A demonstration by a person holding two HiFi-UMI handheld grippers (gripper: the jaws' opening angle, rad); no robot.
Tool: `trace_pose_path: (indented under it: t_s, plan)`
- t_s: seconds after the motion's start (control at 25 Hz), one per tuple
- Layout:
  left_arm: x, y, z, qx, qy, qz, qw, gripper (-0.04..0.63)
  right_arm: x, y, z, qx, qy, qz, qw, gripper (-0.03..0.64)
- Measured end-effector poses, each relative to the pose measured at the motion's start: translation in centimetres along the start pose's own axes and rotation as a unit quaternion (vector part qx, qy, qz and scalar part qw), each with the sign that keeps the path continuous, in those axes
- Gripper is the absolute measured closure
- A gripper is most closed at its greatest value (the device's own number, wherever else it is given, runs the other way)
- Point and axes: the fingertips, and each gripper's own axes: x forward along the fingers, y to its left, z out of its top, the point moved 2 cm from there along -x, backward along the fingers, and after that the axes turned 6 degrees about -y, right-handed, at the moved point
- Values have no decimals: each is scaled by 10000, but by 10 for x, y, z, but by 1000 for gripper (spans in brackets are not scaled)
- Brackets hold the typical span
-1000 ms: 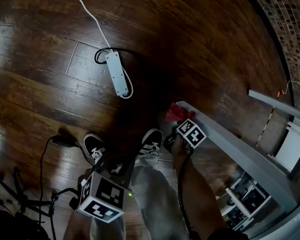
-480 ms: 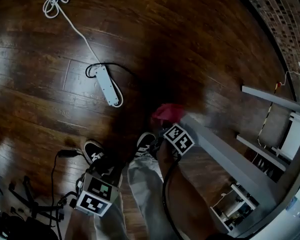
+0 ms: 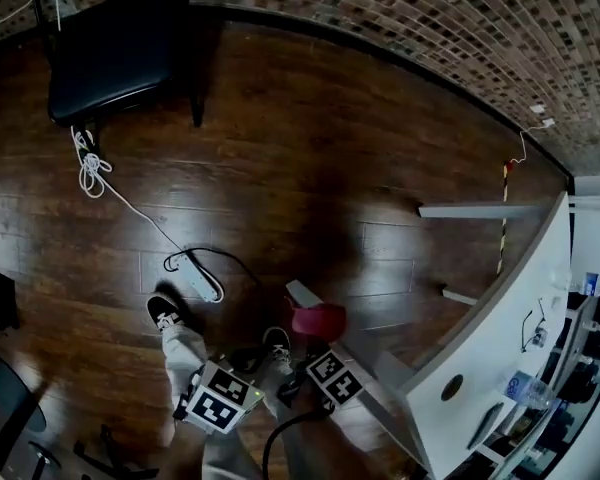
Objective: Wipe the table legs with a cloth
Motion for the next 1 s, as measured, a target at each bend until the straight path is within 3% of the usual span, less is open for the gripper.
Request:
trace_pose_path:
  t_s: [0.12, 0.24, 0.36, 0.44, 0.56, 0.72, 0.88, 1.0]
  plan:
    - [0, -33, 22, 691, 179, -742, 9947, 592, -56, 6, 27, 240, -330, -132, 9991, 566]
    - [-1, -52, 43, 1338, 405, -1491, 9789, 589, -96, 18, 53, 588, -747, -231, 9952, 566]
    - [-6, -72, 73, 1691, 441, -2193, 9599, 589, -132, 31, 75, 1191, -1217, -343, 9848, 566]
    - [-15, -90, 102, 1726, 245, -2548, 9511, 591, -160, 35, 86, 1570, -1547, -392, 9746, 566]
    - [-13, -111, 145, 1725, -24, -2832, 9434, 592, -190, 41, 106, 1872, -2000, -292, 9613, 565]
    - [12, -144, 169, 1947, -29, -3153, 9288, 594, -211, 43, 123, 2061, -2357, -264, 9494, 565]
    - [47, -171, 154, 2384, 467, -3398, 9086, 594, -206, 35, 121, 1918, -2438, -363, 9500, 565]
    - [64, -177, 141, 2382, 896, -3489, 9019, 595, -202, 32, 120, 1627, -2420, -409, 9557, 565]
